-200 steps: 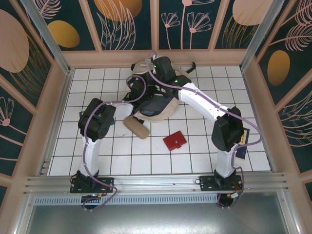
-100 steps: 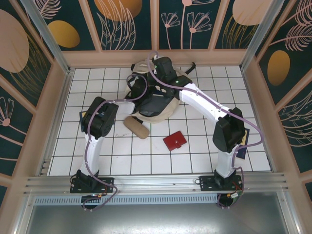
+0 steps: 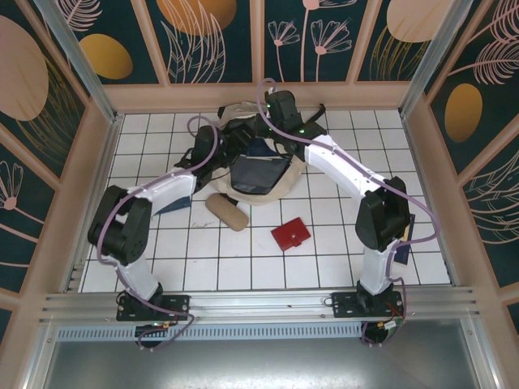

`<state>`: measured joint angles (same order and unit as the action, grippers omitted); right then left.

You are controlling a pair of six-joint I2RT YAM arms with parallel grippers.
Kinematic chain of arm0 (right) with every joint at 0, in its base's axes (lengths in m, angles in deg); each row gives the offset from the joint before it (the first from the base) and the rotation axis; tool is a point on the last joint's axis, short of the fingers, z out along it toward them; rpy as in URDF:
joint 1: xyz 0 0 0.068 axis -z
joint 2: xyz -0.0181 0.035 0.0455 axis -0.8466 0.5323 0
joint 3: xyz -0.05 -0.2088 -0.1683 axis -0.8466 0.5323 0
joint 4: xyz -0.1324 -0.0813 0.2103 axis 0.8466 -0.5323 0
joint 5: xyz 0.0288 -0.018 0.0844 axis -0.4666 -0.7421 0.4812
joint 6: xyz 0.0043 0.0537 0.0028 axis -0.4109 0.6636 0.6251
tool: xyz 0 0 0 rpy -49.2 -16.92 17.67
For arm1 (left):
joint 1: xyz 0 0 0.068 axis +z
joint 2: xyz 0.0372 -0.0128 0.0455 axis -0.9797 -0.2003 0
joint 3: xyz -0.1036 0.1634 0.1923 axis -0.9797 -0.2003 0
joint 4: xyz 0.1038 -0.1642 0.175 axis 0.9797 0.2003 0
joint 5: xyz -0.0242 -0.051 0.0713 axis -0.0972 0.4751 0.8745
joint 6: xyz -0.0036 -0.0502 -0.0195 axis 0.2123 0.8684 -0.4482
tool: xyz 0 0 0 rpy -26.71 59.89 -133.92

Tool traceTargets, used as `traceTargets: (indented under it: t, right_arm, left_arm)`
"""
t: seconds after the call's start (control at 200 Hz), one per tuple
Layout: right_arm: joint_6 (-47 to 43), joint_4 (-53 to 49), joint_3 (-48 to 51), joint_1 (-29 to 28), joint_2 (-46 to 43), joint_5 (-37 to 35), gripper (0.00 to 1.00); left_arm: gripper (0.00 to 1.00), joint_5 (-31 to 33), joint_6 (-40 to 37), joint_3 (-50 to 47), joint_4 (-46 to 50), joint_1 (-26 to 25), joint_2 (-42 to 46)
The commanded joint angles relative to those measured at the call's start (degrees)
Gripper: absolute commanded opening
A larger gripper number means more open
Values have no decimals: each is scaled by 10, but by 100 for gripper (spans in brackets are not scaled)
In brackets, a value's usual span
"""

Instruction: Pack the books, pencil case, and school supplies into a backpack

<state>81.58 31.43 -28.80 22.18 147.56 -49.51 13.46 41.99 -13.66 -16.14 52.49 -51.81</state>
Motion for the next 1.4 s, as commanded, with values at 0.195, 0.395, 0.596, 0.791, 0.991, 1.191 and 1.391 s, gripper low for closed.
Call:
traceTargets:
  t: [0.195, 0.395, 0.596, 0.791, 0.991, 1.191, 1.391]
  right_arm:
    - [0, 54, 74, 12, -4, 29, 0]
    - [-1, 70, 144, 12, 4, 53, 0]
    - [-22, 84, 214, 9, -8, 100, 5]
    - [-45, 98, 242, 5, -39, 145, 26]
    - [-48, 121, 259, 5, -71, 200, 54]
    - [-52, 147, 287, -1, -112, 212, 79]
    - [-36, 157, 301, -3, -135, 213, 82]
  left_arm:
    - [70, 5, -110, -103, 221, 64, 167]
    - [74, 30, -148, -138, 313, 122, 237]
    - [87, 129, -202, -120, 379, 189, 246]
    - [92, 171, -241, -43, 360, 223, 147]
    - [98, 157, -276, 52, 317, 244, 28]
    - [99, 118, -280, 138, 296, 248, -80]
    - [99, 89, -259, 195, 308, 249, -155]
